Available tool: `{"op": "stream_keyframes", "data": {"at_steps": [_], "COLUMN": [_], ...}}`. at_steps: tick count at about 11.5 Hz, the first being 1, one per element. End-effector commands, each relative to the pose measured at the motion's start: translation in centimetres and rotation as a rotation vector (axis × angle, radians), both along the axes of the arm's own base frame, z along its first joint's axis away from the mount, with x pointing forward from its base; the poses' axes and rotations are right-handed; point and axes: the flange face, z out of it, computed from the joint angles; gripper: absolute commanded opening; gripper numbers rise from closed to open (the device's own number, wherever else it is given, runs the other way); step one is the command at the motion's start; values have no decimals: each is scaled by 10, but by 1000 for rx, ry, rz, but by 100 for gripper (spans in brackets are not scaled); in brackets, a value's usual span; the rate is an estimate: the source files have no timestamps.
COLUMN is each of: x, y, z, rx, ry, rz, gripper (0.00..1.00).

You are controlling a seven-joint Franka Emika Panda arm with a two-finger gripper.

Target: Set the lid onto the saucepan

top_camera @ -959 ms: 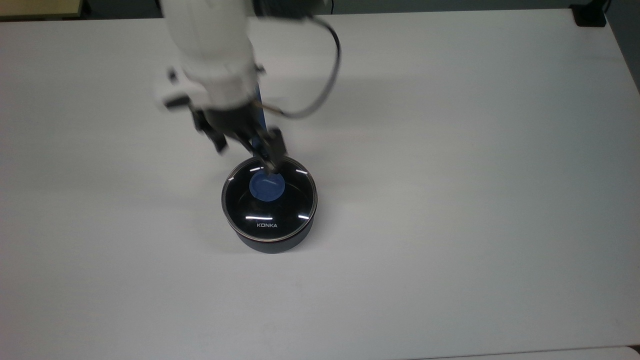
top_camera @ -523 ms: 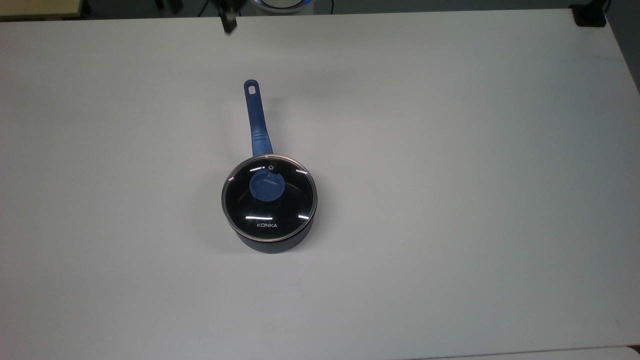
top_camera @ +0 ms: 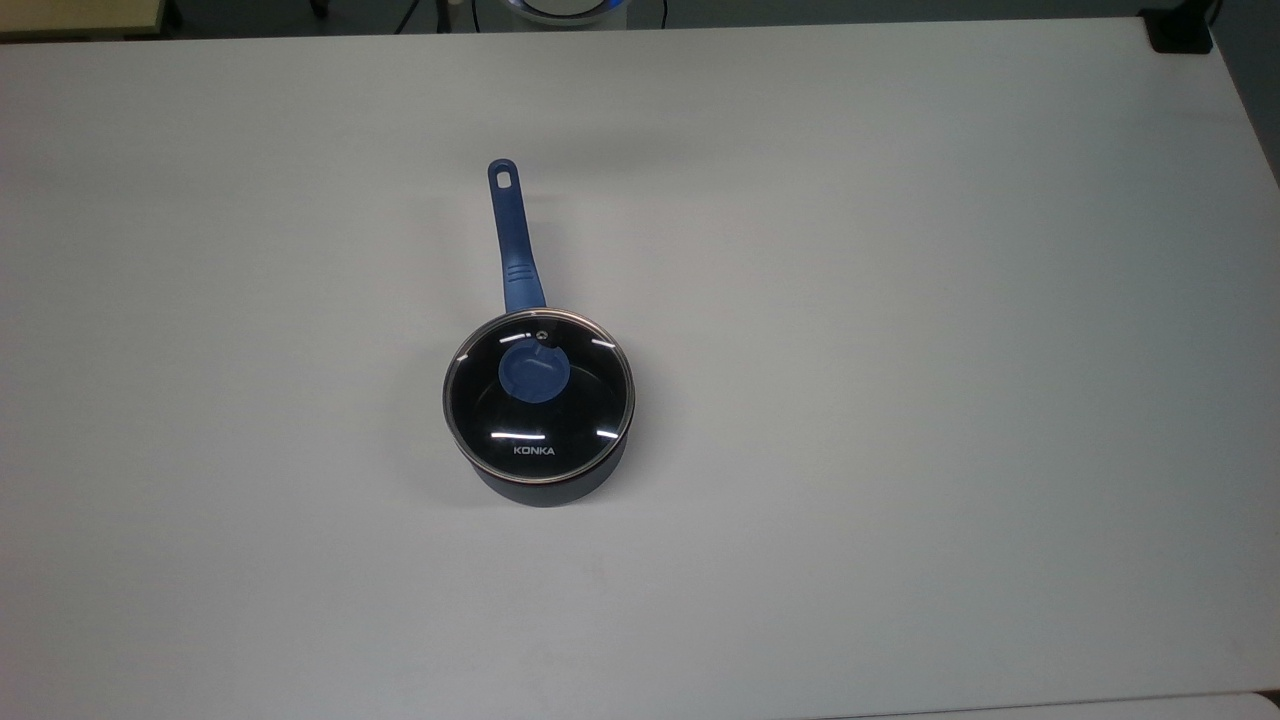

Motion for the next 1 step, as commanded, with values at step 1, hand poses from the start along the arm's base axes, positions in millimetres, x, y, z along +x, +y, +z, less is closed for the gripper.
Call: {"op": "stream_keyframes", "data": {"at_steps": [1], "x": [1], "y": [-6], "z": [-1], "rx": [-33], "ry": [-18], "rz": [68], "gripper": [100]}}
